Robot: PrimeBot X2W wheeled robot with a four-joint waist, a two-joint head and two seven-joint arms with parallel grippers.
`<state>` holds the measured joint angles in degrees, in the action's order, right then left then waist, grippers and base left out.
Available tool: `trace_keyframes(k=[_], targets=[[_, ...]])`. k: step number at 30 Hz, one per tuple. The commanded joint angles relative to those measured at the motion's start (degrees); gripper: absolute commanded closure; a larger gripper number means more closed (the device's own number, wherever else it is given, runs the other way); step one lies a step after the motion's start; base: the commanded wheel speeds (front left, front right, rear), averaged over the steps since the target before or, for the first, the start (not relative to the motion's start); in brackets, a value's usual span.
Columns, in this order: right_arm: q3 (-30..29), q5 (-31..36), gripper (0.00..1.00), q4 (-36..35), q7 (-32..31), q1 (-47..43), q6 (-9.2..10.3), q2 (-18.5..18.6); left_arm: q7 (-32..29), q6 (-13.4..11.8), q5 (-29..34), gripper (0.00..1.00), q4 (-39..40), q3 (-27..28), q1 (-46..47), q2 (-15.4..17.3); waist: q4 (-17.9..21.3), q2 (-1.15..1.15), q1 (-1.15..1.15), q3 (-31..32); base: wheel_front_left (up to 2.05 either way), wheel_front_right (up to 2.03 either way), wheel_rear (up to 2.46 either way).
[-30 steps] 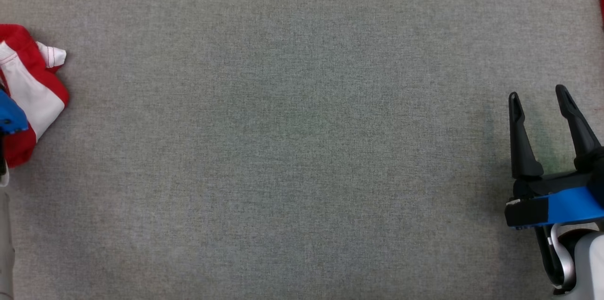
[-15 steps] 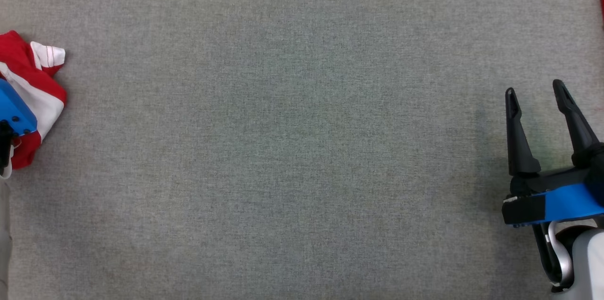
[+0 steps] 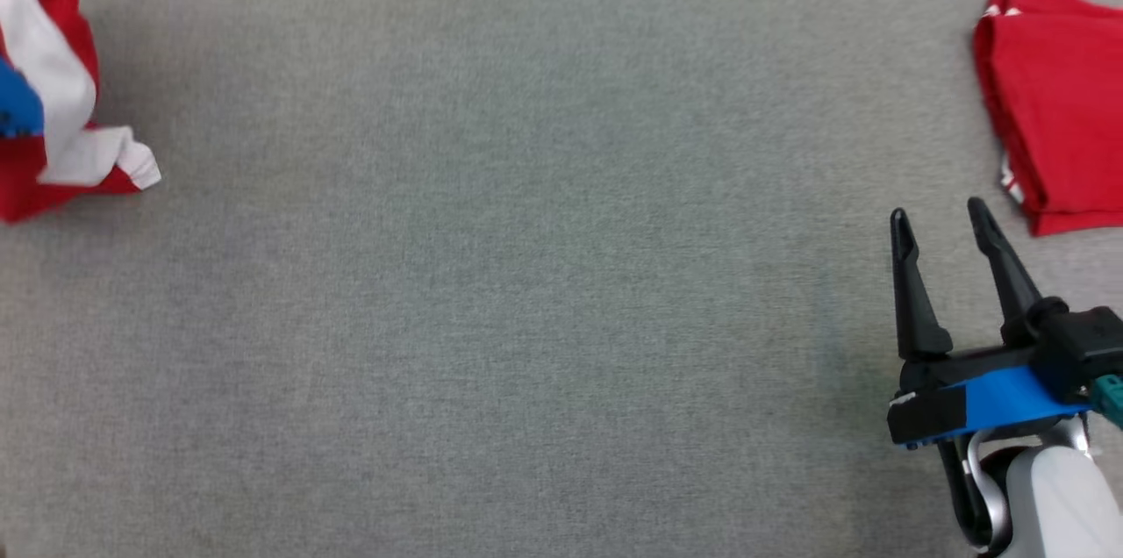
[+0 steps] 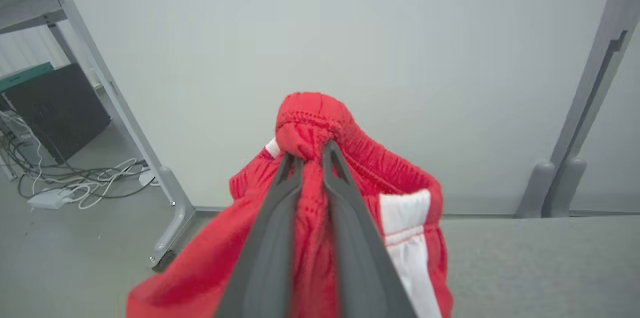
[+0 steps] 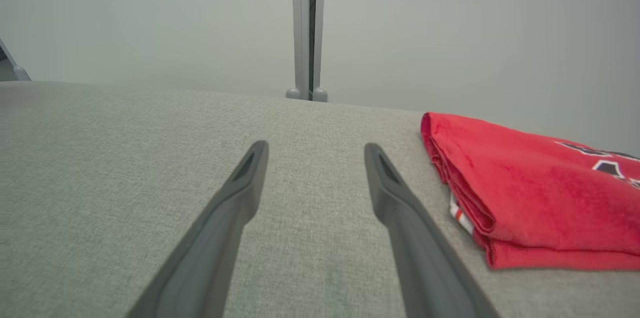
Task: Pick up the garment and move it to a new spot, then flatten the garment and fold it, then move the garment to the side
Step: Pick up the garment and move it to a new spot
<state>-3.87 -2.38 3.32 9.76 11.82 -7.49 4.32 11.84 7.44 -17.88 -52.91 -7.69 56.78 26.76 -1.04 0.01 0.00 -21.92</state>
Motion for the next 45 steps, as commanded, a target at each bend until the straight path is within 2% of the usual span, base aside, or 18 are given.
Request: trace_keyframes(k=[1, 6, 13, 18, 22, 27, 32, 38, 39, 41, 45], targets=[[0.00, -0.43, 0.00, 1.02, 0.72, -0.66, -0.01, -0.27, 0.72, 0.04, 0.63, 1.00, 2.51, -0.91, 1.96, -0.97, 2.46, -0.01, 0.00, 3.00, 0.00, 0.00, 0.00], [0.09, -1.34, 0.00, 4.13, 2.18, -1.66, -0.01, -1.03, 0.60, -0.44, 2.20, 1.00, 12.39, -3.76, 3.96, -3.67, 5.46, -0.01, 0.00, 6.43, 0.00, 0.00, 0.00], [0.97, -2.68, 0.00, 7.01, 3.89, -1.23, -0.01, -1.39, -5.29, -0.43, 2.58, 1.00, 28.58, -8.77, 6.20, -8.62, 11.21, -0.01, 0.00, 8.28, 0.00, 0.00, 0.00], [1.39, -4.27, 0.00, 8.60, 4.78, -1.25, -0.01, -1.43, -8.52, -0.34, 1.25, 1.00, 34.34, -12.36, 5.72, -13.43, 14.00, -0.01, 0.00, 8.43, 0.00, 0.00, 0.00], [1.58, -5.09, 0.00, 9.36, 5.16, -0.89, -0.01, -1.42, -8.85, -0.93, -0.03, 1.00, 34.32, -14.24, 1.63, -16.16, 14.94, -0.01, 0.00, 8.18, 0.00, 0.00, 0.00], [1.54, -5.49, 0.00, 9.79, 5.39, -0.49, -0.01, -1.42, -7.27, -2.18, -1.17, 1.00, 31.95, -15.79, -7.08, -17.87, 14.99, -0.01, 0.00, 7.72, 0.00, 0.00, 0.00], [1.10, -5.46, 0.00, 10.14, 5.43, -0.65, -0.01, -1.41, -5.21, -3.51, -1.91, 1.00, 28.17, -16.65, -16.34, -18.29, 14.11, -0.01, 0.00, 7.70, 0.00, 0.00, 0.00], [0.61, -4.67, 0.00, 10.14, 5.47, -0.64, -0.01, -1.40, -1.79, -5.58, -1.84, 1.00, 22.05, -17.35, -27.19, -16.66, 12.08, -0.01, 0.00, 7.81, 0.00, 0.00, 0.00], [0.56, -4.68, 0.00, 10.13, 5.48, -0.73, -0.01, -1.41, -1.19, -5.88, -2.10, 0.71, 21.34, -17.17, -28.37, -16.51, 11.57, -0.01, 0.00, 7.92, 0.00, 0.00, 0.00], [0.81, -4.54, 0.00, 10.38, 5.48, -1.02, -0.01, -1.41, -0.14, -6.47, -1.55, 0.00, 20.26, -17.10, -29.78, -15.75, 10.68, -0.01, 0.00, 8.32, 0.00, 0.00, 0.00], [1.15, -4.61, 0.00, 10.78, 5.49, -1.71, -0.01, -1.38, 2.34, -7.44, -1.40, 0.00, 20.75, -16.01, -31.26, -15.31, 8.97, -0.01, 0.00, 9.85, 0.00, 0.00, 0.00]])
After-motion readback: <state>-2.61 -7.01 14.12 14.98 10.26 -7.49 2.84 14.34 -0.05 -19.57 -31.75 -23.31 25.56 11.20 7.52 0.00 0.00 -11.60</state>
